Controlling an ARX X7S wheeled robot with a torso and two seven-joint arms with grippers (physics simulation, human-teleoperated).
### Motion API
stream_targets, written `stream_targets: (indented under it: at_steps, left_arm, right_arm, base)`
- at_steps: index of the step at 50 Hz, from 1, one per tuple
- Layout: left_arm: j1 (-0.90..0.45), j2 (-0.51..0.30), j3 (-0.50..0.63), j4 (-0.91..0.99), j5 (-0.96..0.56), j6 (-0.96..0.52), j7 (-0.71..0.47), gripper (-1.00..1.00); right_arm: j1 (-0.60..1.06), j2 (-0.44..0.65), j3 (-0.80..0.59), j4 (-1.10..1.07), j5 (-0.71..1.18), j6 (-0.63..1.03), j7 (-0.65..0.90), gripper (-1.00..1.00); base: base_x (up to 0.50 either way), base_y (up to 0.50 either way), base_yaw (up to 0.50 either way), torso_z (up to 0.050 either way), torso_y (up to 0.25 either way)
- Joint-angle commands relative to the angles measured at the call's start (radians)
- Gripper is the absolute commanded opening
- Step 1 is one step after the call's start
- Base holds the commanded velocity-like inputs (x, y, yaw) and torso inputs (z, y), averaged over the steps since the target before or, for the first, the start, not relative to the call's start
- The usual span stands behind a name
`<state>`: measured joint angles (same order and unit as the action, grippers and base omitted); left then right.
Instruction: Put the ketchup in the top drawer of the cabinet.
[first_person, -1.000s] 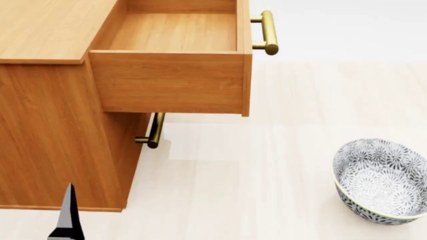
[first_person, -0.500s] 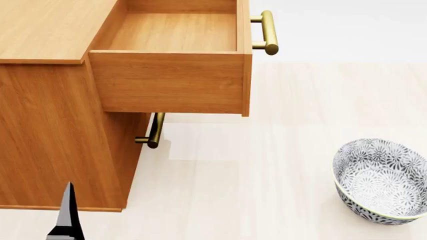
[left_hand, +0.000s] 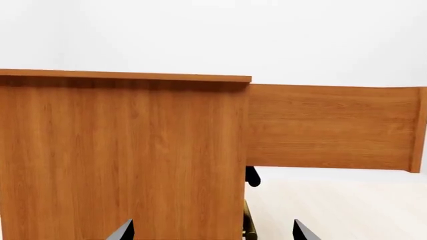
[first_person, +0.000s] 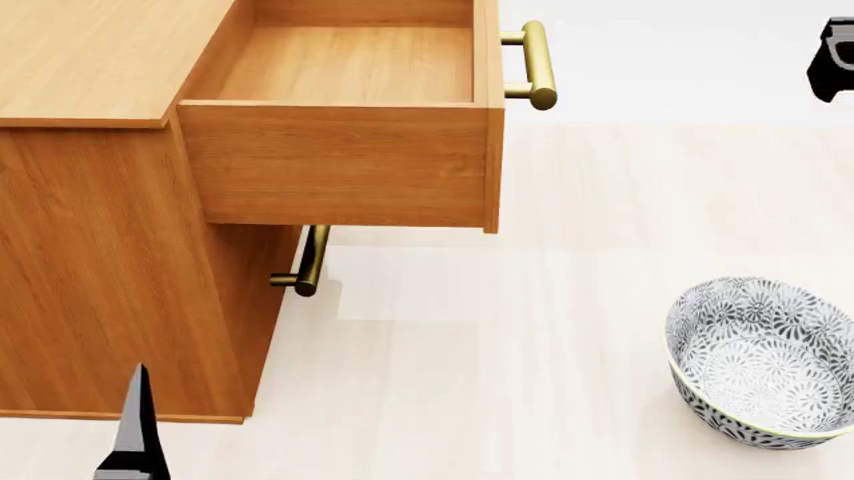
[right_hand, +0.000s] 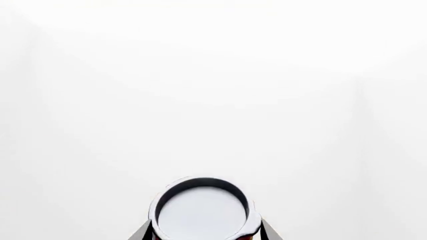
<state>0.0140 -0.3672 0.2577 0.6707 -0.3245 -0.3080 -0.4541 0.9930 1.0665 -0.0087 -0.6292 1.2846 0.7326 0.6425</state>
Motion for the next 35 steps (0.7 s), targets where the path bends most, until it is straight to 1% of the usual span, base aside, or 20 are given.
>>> stream_targets:
  at_steps: [1, 5, 17, 35]
  left_arm:
    - [0.003, 0.0, 0.001, -0.008, 0.0, 0.011, -0.002, 1.0]
    - [0.002, -0.002, 0.001, -0.003, -0.003, 0.004, -0.006, 1.0]
    - [0.0, -0.003, -0.002, -0.007, -0.01, 0.007, -0.008, 1.0]
    - [-0.015, -0.003, 0.005, -0.016, -0.014, 0.004, -0.011, 1.0]
  right_arm:
    - [0.245, -0.078, -0.152, 0.063, -0.057, 0.082, -0.037, -1.0]
    - [0.3, -0.134, -0.202, 0.109, -0.084, 0.093, -0.066, -1.0]
    - [0.403, -0.227, -0.27, 0.196, -0.121, 0.106, -0.115, -1.0]
    - [0.532, -0.372, -0.391, 0.344, -0.244, 0.079, -0.221, -1.0]
  base:
    - [0.0, 0.0, 0.0, 0.0, 0.0]
    - [0.0, 0.0, 0.0, 0.0, 0.0]
    - [0.0, 0.0, 0.0, 0.0, 0.001]
    - [0.0, 0.0, 0.0, 0.0, 0.0]
